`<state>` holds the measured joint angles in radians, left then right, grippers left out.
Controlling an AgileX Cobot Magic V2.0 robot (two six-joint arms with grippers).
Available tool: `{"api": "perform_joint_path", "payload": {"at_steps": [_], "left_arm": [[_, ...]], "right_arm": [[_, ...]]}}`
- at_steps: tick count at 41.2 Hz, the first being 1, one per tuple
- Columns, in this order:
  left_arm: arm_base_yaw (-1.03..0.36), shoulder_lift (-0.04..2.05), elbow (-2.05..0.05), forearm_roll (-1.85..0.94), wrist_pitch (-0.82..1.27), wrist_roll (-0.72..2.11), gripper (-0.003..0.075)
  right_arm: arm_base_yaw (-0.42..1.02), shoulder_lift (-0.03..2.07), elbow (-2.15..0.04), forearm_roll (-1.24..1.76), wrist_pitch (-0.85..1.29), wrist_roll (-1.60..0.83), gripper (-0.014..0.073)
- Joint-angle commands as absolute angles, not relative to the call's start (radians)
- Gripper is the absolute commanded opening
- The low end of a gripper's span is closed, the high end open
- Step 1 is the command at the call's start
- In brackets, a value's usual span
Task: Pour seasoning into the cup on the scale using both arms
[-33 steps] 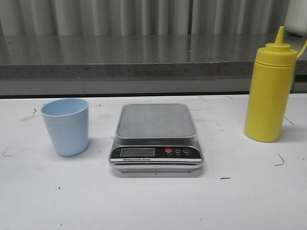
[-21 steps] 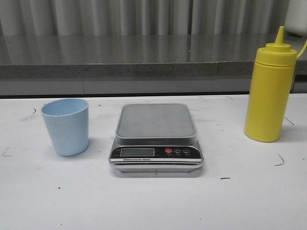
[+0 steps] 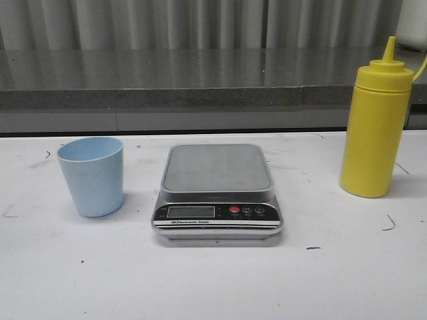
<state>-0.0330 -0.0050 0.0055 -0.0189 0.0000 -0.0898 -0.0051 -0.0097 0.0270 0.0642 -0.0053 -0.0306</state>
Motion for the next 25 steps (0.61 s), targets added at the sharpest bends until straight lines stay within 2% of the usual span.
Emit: {"api": "perform_joint_path", "payload": {"at_steps": [1, 8, 12, 25], "left_arm": [[-0.039, -0.022, 0.028, -0.021, -0.104, -0.096, -0.002], [-0.039, -0.02, -0.012, -0.021, -0.097, -0.096, -0.002], [-0.039, -0.018, -0.091, -0.021, -0.059, -0.096, -0.002], [-0.039, 0.039, -0.44, -0.018, 0.285, -0.096, -0.002]], "right_arm": [[-0.01, -0.027, 0.021, 0.06, -0.102, -0.038, -0.0067], [-0.01, -0.027, -0.016, 0.061, -0.093, -0.038, -0.0067], [-0.01, -0.025, -0.087, 0.061, -0.016, -0.038, -0.0067], [-0.01, 0.108, -0.394, 0.061, 0.27, -0.038, -0.0067]]}}
